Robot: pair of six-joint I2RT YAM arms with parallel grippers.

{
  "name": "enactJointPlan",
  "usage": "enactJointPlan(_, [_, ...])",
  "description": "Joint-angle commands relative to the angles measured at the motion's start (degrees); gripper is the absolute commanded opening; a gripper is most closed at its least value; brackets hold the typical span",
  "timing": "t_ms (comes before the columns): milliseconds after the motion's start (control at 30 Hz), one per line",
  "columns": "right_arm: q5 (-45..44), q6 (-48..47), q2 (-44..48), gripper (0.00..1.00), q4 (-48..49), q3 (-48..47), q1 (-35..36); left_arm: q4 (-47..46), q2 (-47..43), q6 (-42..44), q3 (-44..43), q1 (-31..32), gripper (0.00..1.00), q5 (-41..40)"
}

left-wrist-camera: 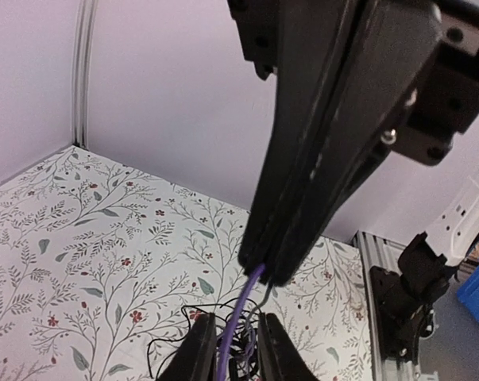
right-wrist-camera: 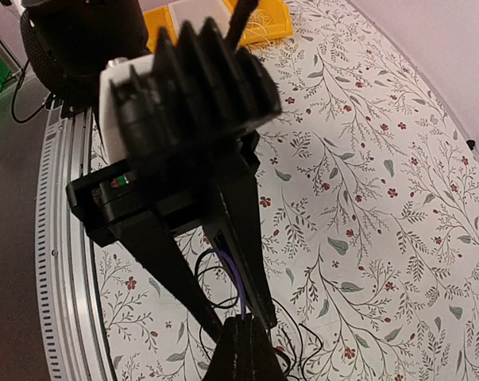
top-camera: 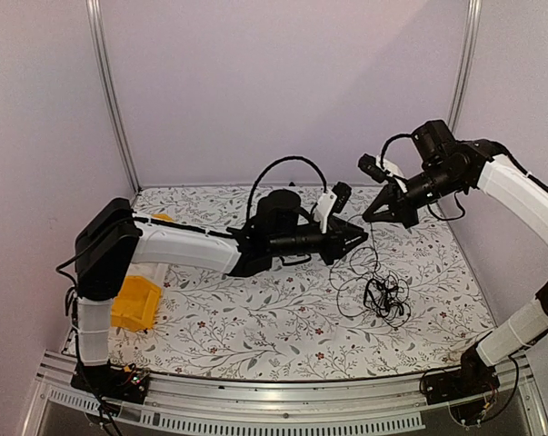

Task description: Untangle the cables

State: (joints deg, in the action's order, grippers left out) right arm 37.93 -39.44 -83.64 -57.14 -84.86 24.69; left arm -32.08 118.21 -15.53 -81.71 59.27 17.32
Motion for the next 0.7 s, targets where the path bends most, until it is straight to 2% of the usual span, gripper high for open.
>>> enactJointPlan(0, [1.76, 1.29, 2.86, 0.00, -0.21, -1.99, 0.24, -1.20, 0.92, 0.42, -1.51, 0.77, 0.09, -1.06])
enactJointPlan(67, [1.07, 1.15, 3.60, 0.00, 0.47, -1.13, 0.19, -1.17, 0.34, 0.52, -1.31, 0.82, 0.00, -2.37])
enactJointPlan(200, [-0.41, 2.47, 5.45, 0.00, 6.70, 6.32, 0.10, -0.76, -4.35, 0.71, 1.35, 0.79, 0.00, -5.38])
enactJointPlan(233, [-0.44, 3.48, 5.75, 0.06, 8.65, 8.52, 0.09, -0.08, -5.94, 0.49, 2.18, 0.78, 0.00, -6.71])
enactJointPlan(300, [0.28, 4.62, 5.85, 0.37, 12.62, 12.20, 0.10, 2.59, -8.62, 0.12, 3.06, 0.69, 0.00, -9.02])
enactJointPlan(333, [1.31, 5.41, 5.64, 0.48, 14.15, 13.99, 0.10, 4.99, -9.44, 0.13, 2.86, 0.61, 0.00, -9.86])
enactJointPlan(400, [4.12, 5.45, 4.60, 0.62, 17.06, 17.07, 0.10, 8.74, -10.61, 0.36, 2.71, 0.55, 0.00, -10.41])
enactJointPlan(500, [8.29, 5.31, 1.01, 0.68, 20.14, 20.03, 0.33, 11.03, -11.78, -0.14, 4.30, 0.40, 0.00, -10.96])
enactJointPlan(667, [9.93, 6.89, -7.12, 0.70, 24.37, 21.26, 0.47, 10.98, -13.39, -2.12, 7.65, 0.23, 0.00, -12.17])
